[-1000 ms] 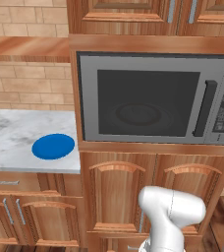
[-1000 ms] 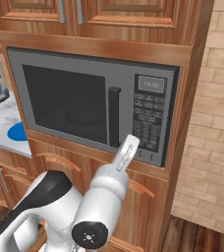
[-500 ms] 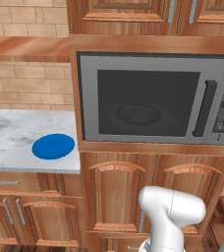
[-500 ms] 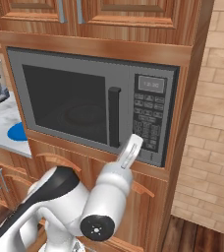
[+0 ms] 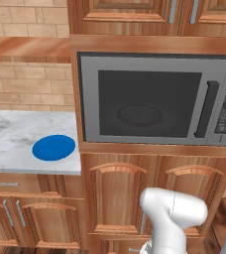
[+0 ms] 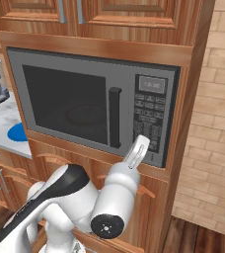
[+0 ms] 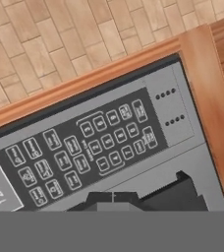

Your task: Pick the marshmallow from the counter and place it in the microwave. Then turn on the microwave.

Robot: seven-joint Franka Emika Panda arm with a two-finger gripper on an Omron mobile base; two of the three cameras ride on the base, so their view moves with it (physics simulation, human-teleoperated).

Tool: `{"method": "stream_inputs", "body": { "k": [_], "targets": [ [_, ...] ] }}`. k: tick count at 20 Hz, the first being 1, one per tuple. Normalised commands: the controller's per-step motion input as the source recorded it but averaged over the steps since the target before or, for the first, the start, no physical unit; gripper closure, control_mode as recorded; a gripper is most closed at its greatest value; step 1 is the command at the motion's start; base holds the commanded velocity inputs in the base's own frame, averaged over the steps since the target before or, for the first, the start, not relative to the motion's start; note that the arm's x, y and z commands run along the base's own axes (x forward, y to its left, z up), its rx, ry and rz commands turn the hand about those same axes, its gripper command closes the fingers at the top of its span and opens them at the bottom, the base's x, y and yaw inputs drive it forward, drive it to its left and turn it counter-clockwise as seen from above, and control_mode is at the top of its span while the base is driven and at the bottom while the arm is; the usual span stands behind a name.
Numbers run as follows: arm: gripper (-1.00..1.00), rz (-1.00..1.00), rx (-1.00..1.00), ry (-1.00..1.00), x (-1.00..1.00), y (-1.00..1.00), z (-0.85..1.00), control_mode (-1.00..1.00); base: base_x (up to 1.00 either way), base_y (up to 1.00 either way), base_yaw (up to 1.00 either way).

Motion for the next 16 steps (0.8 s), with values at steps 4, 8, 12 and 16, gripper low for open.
{"method": "stream_inputs", "body": {
  "k": [4, 8, 12, 16],
  "targets": [
    [1.0, 0.0, 0.0, -0.01, 0.11, -0.09, -0.11, -1.0, 0.0, 0.0, 0.0],
    [1.0, 0.0, 0.0, -0.01, 0.13, -0.07, -0.14, -1.0, 0.0, 0.0, 0.0],
    [1.0, 0.0, 0.0, -0.01, 0.12, -0.05, -0.08, -1.0, 0.0, 0.0, 0.0],
    [1.0, 0.0, 0.0, -0.01, 0.14, -0.02, -0.09, -1.0, 0.0, 0.0, 0.0]
  ]
}}
